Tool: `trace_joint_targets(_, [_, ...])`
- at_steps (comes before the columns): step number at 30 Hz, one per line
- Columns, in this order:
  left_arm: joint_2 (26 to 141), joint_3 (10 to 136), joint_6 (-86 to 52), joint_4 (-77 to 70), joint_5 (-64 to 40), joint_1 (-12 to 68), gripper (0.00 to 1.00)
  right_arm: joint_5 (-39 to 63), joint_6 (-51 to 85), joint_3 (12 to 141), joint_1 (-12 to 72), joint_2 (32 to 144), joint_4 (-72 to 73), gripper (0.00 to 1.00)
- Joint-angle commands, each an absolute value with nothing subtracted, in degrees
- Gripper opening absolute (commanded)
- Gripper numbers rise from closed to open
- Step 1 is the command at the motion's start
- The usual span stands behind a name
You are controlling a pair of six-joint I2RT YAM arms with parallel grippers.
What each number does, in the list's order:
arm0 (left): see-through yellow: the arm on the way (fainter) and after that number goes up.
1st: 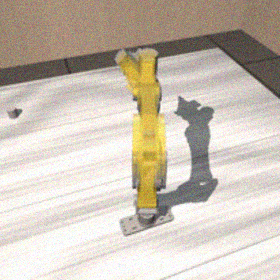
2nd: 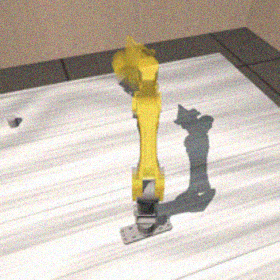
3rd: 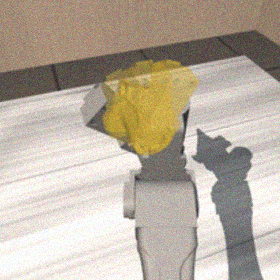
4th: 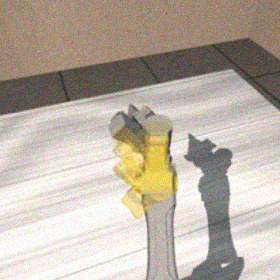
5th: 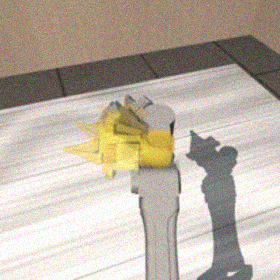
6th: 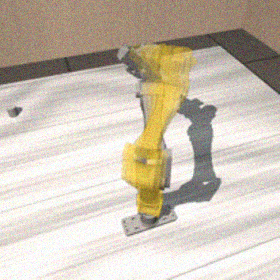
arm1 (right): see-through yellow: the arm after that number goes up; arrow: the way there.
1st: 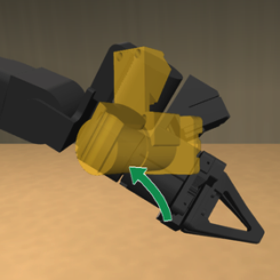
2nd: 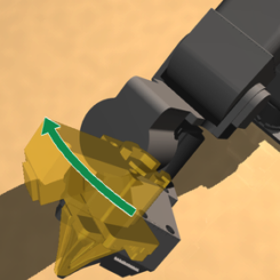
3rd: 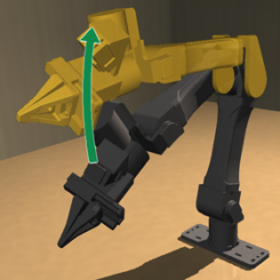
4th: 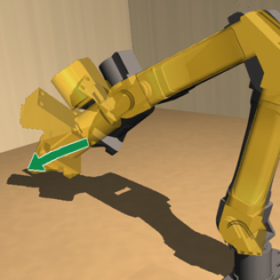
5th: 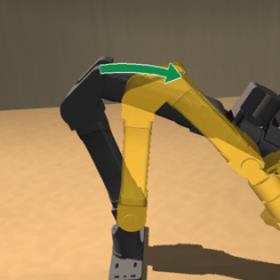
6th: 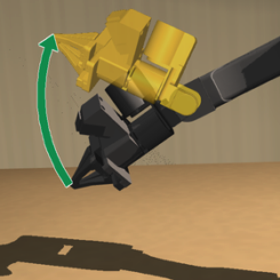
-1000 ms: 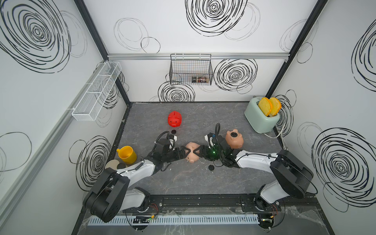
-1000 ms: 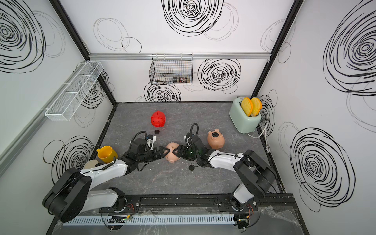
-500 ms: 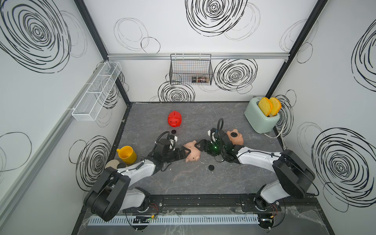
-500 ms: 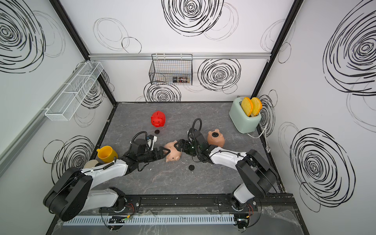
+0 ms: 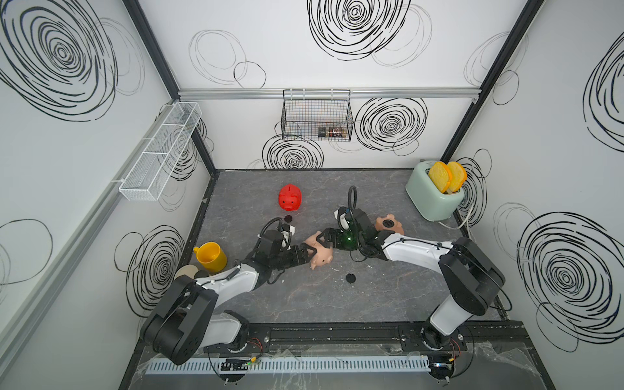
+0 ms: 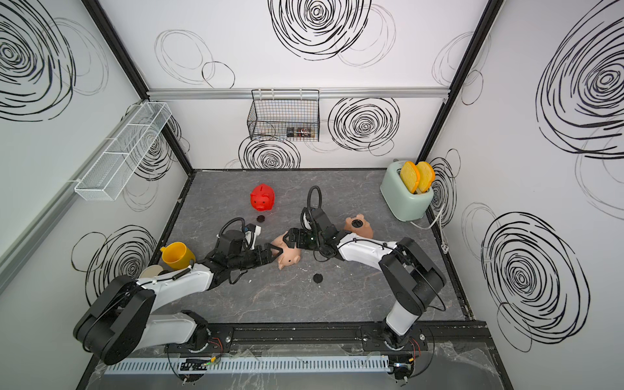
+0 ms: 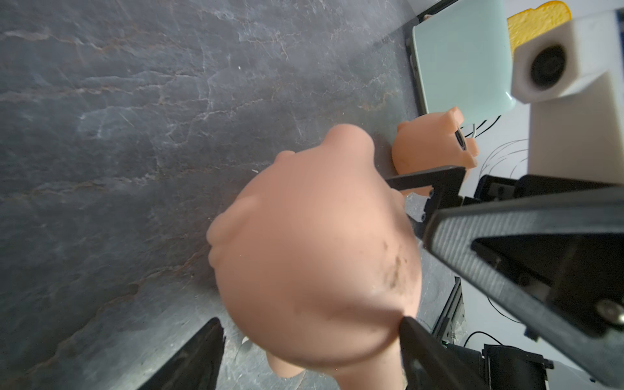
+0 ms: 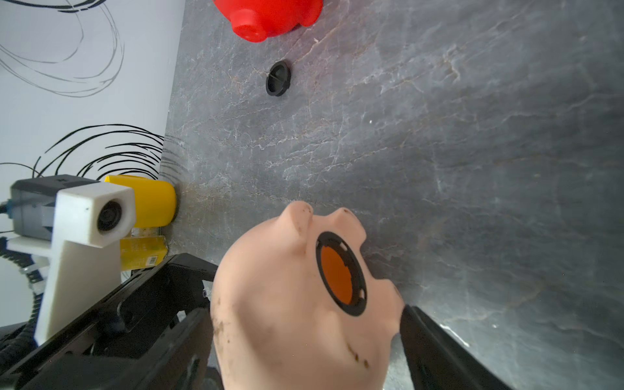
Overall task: Open piggy banks
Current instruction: Adjust the piggy bank at the center of the board.
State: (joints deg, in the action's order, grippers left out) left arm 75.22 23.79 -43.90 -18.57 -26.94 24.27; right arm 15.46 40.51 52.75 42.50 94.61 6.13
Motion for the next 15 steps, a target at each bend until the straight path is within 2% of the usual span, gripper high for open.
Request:
trace_joint_targets(1, [75.4,24.9,-43.3,-19.4,-25.7,24.0,0.84,15.7,31.7,55.4,41.5,93.3,4.0,0.92])
trace_joint_targets(5, [75.8,25.0,-43.1,-19.5,-25.8,23.9,0.83,20.7,28.5,57.5,40.0,94.7,3.7,0.92])
trace_joint_targets(15, [75.9,24.5,-43.2,-19.8,-25.6,23.8,0.83,19.0,28.6,60.5,41.9,98.7,-0.8,0.92])
